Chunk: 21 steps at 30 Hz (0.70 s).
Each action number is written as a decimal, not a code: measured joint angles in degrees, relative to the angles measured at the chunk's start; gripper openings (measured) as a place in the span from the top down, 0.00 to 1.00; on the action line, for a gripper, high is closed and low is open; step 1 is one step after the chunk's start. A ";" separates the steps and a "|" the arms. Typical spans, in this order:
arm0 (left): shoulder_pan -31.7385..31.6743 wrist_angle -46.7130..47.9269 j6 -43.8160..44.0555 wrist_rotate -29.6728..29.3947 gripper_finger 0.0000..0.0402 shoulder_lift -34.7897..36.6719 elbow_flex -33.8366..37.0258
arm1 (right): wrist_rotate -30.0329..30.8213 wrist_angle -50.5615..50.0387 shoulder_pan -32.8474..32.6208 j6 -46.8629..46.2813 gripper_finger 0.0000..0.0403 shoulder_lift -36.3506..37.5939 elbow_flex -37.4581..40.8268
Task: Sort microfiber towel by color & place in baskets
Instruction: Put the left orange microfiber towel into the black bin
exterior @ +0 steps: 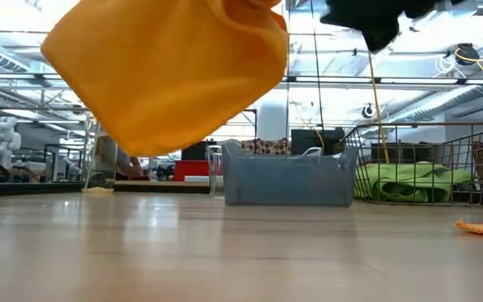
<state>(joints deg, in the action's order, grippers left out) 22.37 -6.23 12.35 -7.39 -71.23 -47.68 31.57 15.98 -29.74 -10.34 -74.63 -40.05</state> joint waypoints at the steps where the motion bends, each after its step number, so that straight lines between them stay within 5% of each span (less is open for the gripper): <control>1: -0.40 0.52 -1.02 0.35 0.98 0.27 0.00 | 0.00 2.03 0.00 1.17 0.64 0.00 0.00; 7: -3.06 2.81 -4.94 1.36 0.98 0.64 0.00 | -3.61 13.80 0.83 5.58 0.61 -0.09 0.00; 16: -5.50 1.93 -10.42 2.94 0.98 0.66 -0.84 | -5.76 20.38 3.17 9.80 0.34 -5.24 -0.80; 21: -5.57 -1.05 -11.61 2.93 0.98 0.66 -1.20 | -5.51 29.40 3.10 13.19 0.28 -9.59 -0.92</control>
<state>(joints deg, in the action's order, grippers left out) 16.80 -7.29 0.75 -4.46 -70.57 -48.88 26.06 45.38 -26.63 2.84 -84.22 -40.97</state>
